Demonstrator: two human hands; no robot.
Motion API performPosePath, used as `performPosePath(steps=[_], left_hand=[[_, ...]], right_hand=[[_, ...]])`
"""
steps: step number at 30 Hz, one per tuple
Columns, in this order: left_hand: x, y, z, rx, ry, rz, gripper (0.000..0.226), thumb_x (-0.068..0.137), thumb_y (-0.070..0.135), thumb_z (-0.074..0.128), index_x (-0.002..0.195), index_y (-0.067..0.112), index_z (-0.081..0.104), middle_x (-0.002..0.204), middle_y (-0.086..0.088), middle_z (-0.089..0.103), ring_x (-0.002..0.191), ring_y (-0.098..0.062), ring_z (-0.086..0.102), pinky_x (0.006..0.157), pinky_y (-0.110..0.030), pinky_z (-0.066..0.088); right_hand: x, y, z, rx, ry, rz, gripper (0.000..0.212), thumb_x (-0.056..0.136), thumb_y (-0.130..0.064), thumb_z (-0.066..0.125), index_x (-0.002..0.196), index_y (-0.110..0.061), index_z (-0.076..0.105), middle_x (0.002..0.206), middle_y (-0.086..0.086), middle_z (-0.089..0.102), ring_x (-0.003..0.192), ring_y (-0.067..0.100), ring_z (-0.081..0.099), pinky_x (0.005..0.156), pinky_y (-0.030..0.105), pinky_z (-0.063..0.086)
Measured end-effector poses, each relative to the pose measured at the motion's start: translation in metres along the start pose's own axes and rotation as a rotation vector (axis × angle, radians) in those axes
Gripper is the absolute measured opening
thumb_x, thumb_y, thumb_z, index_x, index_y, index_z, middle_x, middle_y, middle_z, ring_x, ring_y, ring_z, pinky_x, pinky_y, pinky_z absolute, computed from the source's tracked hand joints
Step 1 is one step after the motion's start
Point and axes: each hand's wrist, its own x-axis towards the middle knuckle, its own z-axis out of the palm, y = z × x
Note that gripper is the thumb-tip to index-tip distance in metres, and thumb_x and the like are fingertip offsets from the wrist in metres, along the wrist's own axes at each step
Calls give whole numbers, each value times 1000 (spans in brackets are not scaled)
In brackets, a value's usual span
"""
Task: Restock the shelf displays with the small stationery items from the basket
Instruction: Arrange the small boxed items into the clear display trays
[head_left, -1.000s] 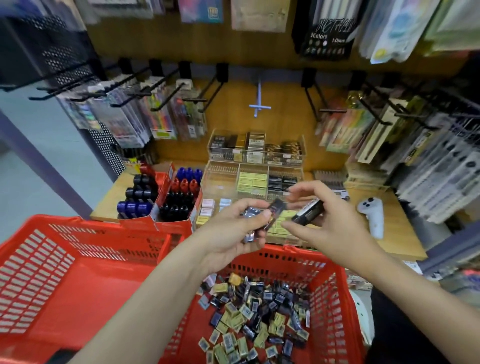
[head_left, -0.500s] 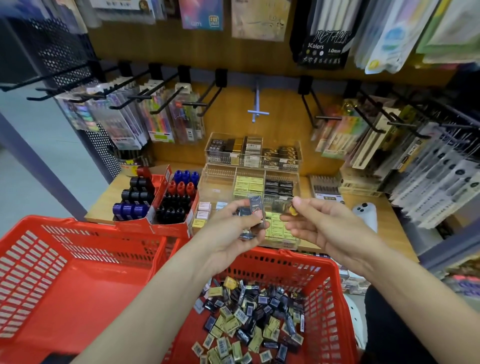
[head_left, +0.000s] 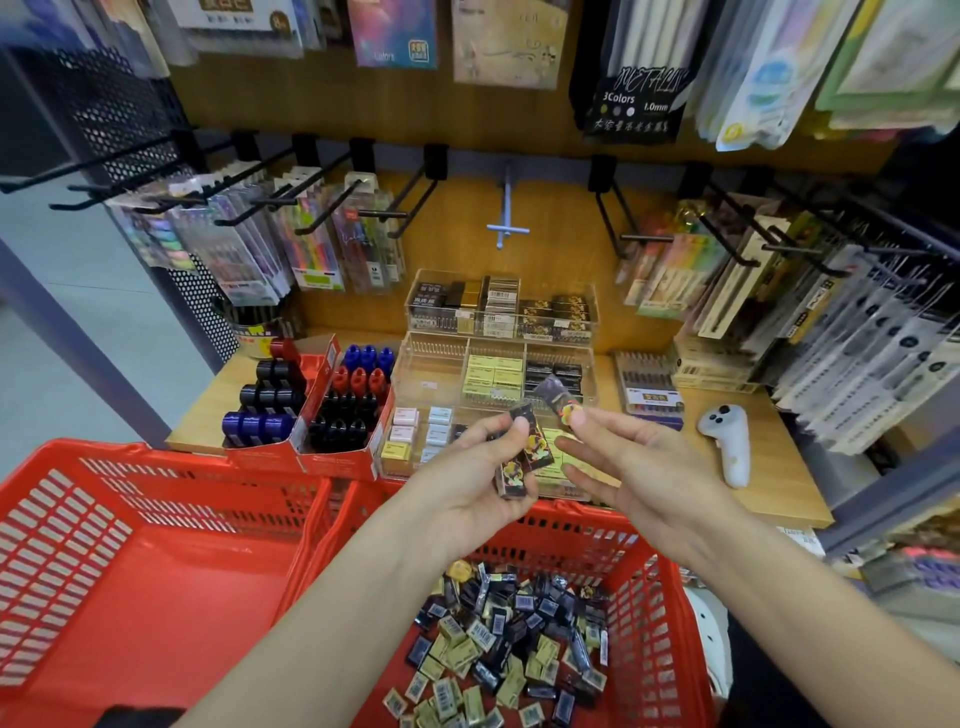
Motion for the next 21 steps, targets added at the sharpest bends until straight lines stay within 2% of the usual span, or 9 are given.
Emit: performPosePath(steps=[3, 5, 9, 13, 15, 18, 21], left_hand=[[3, -3, 3, -70, -15, -24, 15, 89, 16, 68, 103, 20, 65, 97, -9, 67, 71, -20, 59, 53, -25, 49], [5, -4, 4, -107, -20, -11, 13, 89, 16, 68, 101, 20, 66, 97, -10, 68, 71, -20, 60, 52, -25, 49], [8, -6, 5, -132, -4, 32, 10, 92, 14, 66, 101, 20, 65, 78, -8, 75, 63, -19, 63, 54, -24, 51], [9, -8, 6, -136, 2, 58, 12, 92, 11, 65, 102, 18, 65, 73, -6, 75, 70, -20, 61, 57, -24, 51], [11, -9, 7, -126, -4, 57, 13, 92, 11, 65, 103, 18, 64, 77, -7, 76, 73, -20, 60, 58, -24, 52], [14, -9, 6, -39, 2, 81, 17, 88, 16, 69, 105, 17, 67, 98, -9, 71, 79, -20, 58, 59, -26, 51], [18, -1, 3, 241, -8, 196, 28, 79, 37, 74, 102, 21, 72, 88, -3, 68, 68, -11, 59, 55, -23, 48]], right_hand=[[-3, 5, 9, 24, -30, 5, 35, 75, -24, 77, 106, -9, 73, 100, 3, 76, 94, 16, 73, 73, 25, 59], [-4, 6, 12, 42, -22, -20, 36, 71, -25, 78, 103, -8, 73, 92, 2, 77, 86, 15, 74, 70, 22, 58], [-2, 8, 12, 60, -7, -15, 38, 78, -16, 77, 113, -9, 66, 95, 5, 77, 86, 19, 74, 70, 19, 58], [2, 11, 9, -29, 28, -66, 33, 81, -17, 77, 111, -16, 65, 92, 1, 77, 87, 17, 74, 77, 23, 59], [4, 12, 7, -97, 42, -92, 30, 79, -21, 79, 106, -21, 65, 91, -1, 77, 84, 15, 74, 74, 21, 58], [9, 8, 1, -179, 0, -94, 29, 79, -22, 78, 106, -15, 69, 91, 2, 77, 84, 15, 74, 77, 22, 58], [13, -2, -7, -301, -67, -71, 19, 85, -16, 74, 103, -11, 73, 87, 3, 77, 80, 14, 73, 80, 25, 59]])
